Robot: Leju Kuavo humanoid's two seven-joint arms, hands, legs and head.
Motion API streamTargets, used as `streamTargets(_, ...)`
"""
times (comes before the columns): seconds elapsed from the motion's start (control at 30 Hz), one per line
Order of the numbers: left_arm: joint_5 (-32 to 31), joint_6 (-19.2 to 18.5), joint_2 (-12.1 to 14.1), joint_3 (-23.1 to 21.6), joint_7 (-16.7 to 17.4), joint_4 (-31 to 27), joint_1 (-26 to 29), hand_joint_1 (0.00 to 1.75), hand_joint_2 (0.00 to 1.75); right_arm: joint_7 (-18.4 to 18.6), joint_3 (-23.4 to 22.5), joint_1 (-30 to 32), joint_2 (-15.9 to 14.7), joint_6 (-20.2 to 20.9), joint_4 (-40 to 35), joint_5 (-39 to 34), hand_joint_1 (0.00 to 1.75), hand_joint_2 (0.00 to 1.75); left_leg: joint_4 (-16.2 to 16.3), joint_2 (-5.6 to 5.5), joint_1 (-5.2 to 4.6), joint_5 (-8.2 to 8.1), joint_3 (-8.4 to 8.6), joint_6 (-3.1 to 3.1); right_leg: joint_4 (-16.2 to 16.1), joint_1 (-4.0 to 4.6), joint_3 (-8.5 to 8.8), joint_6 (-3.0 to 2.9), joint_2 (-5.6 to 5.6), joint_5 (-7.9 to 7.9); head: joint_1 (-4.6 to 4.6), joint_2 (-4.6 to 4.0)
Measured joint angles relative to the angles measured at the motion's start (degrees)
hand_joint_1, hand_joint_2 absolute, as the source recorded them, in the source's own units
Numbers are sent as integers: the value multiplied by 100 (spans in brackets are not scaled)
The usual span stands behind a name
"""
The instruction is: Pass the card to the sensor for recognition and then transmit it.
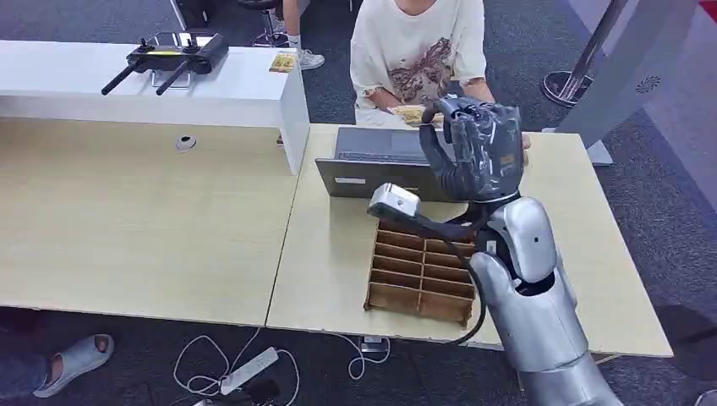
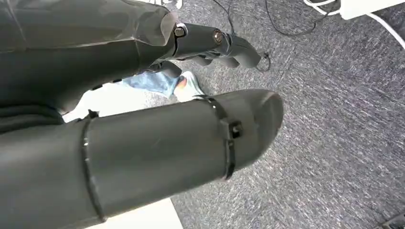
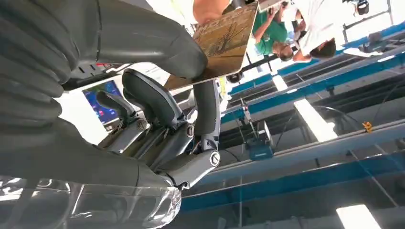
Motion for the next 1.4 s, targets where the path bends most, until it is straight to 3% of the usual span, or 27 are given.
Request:
streamTargets(0.73,767,55,-76,149,101,-4,-90,0,0,199,-234,-1757,610,419,2526,-179,175,175,1,2,1,3,0,-4,4,1,-2,-1,5,4,0,0)
streamTargets(1.4,809,232,-83,105,-22,-4,-143,0,0,587,-518,-3375,833,966,5068,-315,175,175,3,0,1,3,0,-5,5,1,-2,-1,5,5,-2,0)
